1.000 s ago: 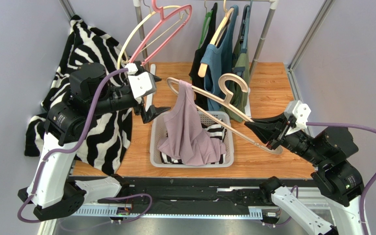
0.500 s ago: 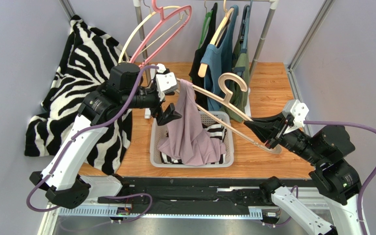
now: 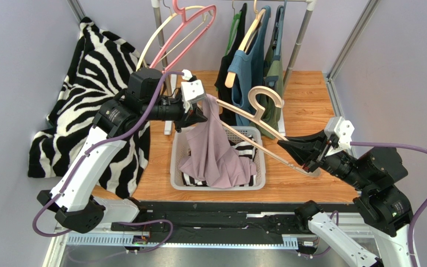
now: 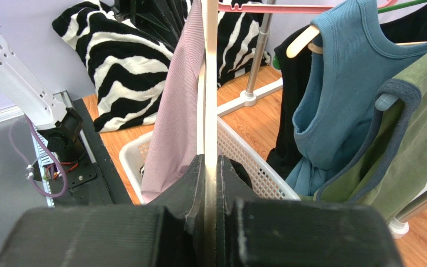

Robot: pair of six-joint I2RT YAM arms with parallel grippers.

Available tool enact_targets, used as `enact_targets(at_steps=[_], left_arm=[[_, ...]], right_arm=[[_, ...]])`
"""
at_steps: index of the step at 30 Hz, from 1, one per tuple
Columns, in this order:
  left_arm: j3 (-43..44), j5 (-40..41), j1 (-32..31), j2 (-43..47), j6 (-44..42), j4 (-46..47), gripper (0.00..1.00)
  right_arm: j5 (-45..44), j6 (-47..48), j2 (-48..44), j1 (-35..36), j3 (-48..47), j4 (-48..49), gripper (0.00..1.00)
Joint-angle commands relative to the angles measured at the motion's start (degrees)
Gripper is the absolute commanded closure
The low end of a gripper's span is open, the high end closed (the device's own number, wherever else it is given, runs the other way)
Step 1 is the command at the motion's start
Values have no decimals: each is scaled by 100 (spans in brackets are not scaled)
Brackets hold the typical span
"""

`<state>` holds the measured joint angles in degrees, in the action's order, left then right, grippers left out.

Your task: Remove the tank top from the hanger

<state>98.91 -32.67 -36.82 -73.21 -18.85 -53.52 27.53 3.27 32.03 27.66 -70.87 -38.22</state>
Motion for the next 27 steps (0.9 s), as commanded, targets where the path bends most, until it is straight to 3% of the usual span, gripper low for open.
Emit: enact_targets(at_steps=[1, 12, 22, 24, 27], left_arm=[[330, -452, -45, 0, 48, 43, 100], [734, 215, -36, 421, -268, -106, 100], [1507, 2772, 183, 185, 4, 412, 100], [1456, 2880, 193, 175, -13, 526, 100], [1315, 2127, 193, 202, 109, 369, 100]], right_arm=[[-80, -28, -57, -24, -24, 667, 100], [-362, 121, -258, -24, -76, -45, 100], [-274, 200, -777, -24, -752, -1722, 100], [-309, 270, -961, -24, -963, -1855, 100], [-345, 324, -1137, -24, -1183, -1891, 100]])
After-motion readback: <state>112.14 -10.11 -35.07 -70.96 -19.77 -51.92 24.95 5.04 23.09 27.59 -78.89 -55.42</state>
